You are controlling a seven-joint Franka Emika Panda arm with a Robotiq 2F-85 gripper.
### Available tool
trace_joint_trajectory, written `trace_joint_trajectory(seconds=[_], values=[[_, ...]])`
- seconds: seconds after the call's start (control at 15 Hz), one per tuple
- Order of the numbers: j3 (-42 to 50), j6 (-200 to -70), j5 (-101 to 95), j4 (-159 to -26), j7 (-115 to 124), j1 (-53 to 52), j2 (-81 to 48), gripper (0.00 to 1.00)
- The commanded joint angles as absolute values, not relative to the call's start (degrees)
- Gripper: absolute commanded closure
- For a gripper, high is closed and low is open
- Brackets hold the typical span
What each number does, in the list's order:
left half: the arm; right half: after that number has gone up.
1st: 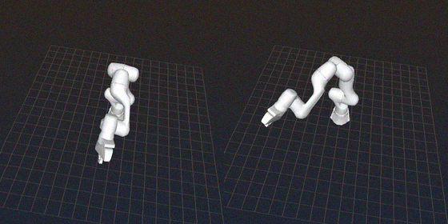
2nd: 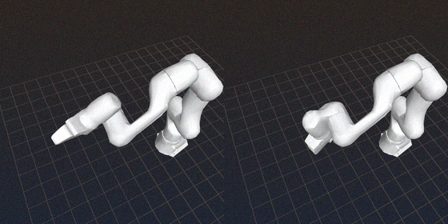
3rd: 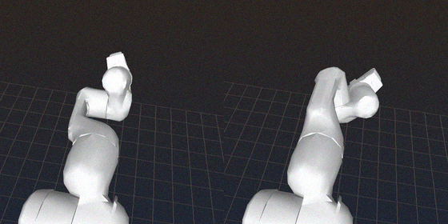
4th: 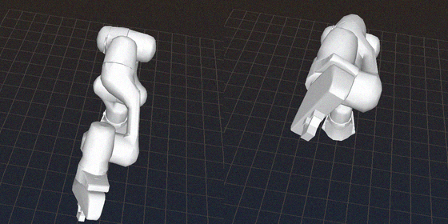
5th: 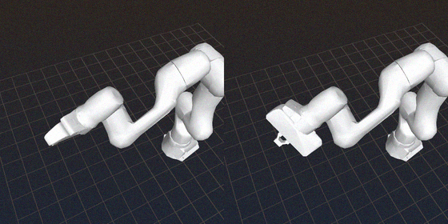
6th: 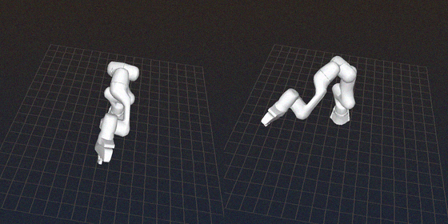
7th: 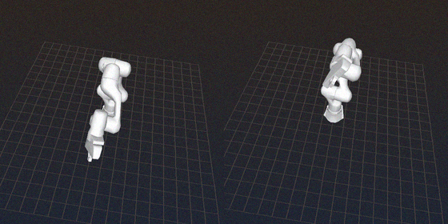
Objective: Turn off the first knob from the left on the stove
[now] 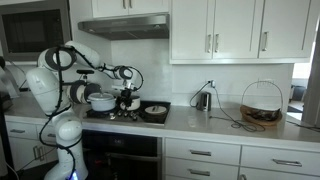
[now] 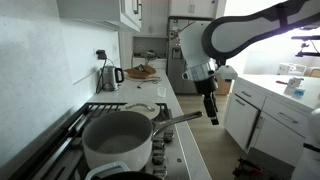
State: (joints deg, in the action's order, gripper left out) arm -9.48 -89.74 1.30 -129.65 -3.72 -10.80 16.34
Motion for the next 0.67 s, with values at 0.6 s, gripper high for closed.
trace_joint_trajectory(seconds=[0.6], values=[[-15.57, -79.78, 1.85, -120.98, -6.66, -16.11, 10.18, 0.00]])
